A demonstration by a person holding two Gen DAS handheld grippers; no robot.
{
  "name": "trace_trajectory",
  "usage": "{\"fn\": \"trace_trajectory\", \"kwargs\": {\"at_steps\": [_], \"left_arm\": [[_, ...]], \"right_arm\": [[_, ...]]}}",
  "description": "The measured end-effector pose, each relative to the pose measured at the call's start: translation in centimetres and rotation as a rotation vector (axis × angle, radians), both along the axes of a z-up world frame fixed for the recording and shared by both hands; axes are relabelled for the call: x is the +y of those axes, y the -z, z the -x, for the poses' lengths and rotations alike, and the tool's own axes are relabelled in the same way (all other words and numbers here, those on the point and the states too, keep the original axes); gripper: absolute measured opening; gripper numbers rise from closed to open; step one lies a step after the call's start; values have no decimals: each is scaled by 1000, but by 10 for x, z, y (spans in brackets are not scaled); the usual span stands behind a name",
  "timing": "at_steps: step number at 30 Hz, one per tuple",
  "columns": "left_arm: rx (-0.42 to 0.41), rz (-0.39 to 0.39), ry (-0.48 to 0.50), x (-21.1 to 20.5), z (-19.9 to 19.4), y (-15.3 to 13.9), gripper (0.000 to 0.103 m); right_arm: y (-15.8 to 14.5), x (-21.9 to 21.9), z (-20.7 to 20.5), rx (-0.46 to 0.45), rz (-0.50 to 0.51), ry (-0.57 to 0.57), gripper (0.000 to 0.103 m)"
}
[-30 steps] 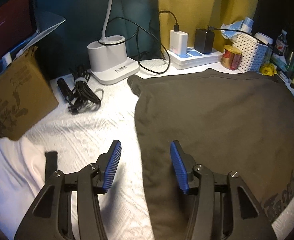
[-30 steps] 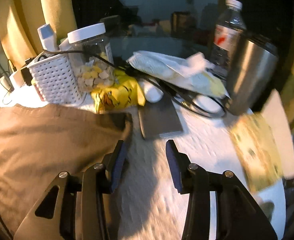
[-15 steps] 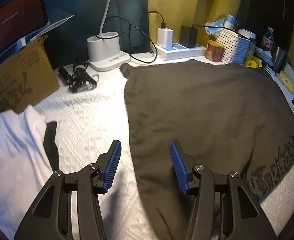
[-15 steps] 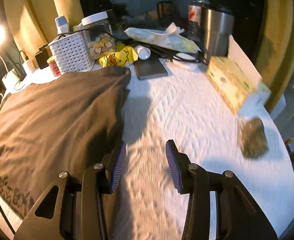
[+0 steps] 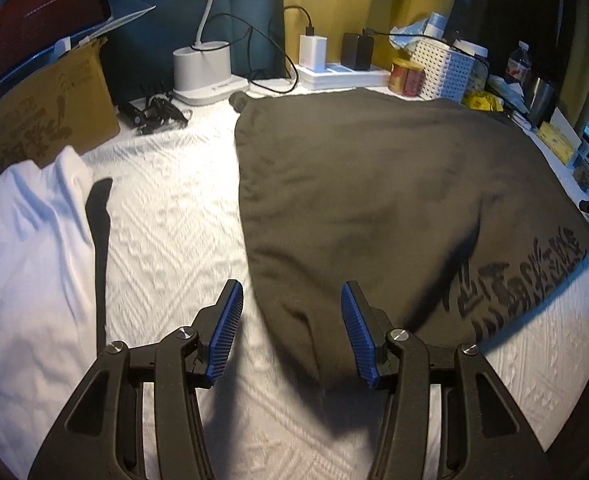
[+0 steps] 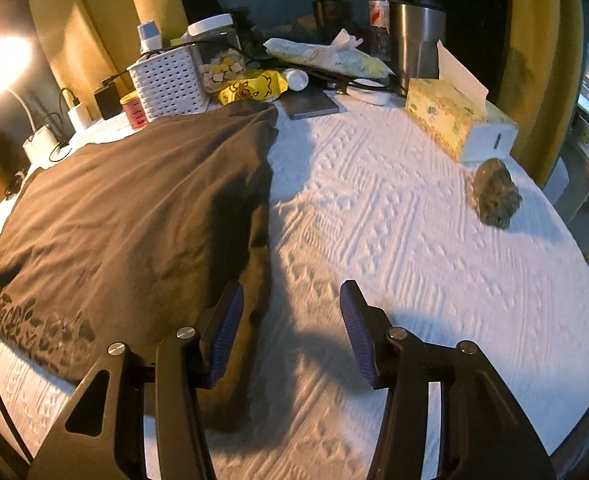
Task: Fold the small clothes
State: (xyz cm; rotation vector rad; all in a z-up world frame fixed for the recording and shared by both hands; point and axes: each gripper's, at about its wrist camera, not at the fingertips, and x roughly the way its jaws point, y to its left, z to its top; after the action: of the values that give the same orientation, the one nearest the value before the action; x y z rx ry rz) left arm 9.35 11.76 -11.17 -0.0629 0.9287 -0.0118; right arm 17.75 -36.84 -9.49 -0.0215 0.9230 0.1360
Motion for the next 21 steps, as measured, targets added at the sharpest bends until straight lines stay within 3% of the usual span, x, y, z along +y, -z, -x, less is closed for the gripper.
{"fn": "trace_trajectory", "kwargs": {"at_steps": [13,21], "left_arm": [[-30,61,16,-1,37,-8,51],[-7,88,51,-6,39,5,47]], "right_arm": [[10,13,48,26,-73,-34,53],[12,30,56,-26,-76,-38,53]]}}
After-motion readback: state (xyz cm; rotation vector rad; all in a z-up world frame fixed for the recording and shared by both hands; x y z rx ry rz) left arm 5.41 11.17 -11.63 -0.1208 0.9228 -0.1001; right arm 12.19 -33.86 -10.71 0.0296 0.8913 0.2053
